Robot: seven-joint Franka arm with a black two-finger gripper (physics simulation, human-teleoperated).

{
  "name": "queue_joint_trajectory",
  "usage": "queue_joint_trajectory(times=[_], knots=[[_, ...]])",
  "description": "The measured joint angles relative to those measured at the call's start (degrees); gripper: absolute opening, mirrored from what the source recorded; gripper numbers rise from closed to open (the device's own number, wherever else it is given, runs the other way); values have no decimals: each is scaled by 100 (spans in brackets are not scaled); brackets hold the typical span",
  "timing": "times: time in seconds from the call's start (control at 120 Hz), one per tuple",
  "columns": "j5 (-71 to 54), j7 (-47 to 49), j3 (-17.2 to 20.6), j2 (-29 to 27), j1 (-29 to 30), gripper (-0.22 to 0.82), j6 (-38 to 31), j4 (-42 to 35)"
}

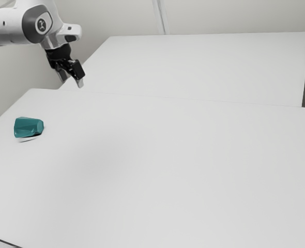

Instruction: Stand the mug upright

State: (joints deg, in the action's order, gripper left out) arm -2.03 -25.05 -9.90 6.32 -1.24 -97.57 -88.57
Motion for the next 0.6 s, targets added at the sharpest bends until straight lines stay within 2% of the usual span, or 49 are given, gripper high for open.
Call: queue_joint_trajectory(times=[0.125,0.208,0.275,0.533,0.6], knots=[[14,-30,-192,5,-49,60,-113,65],[38,-88,-375,74,77,60,-155,381],[127,-152,-410,226,478,60,-170,606],[829,-731,-348,1376,2062,60,-189,1626],[943,-908,-93,1653,2516,60,-204,1884]])
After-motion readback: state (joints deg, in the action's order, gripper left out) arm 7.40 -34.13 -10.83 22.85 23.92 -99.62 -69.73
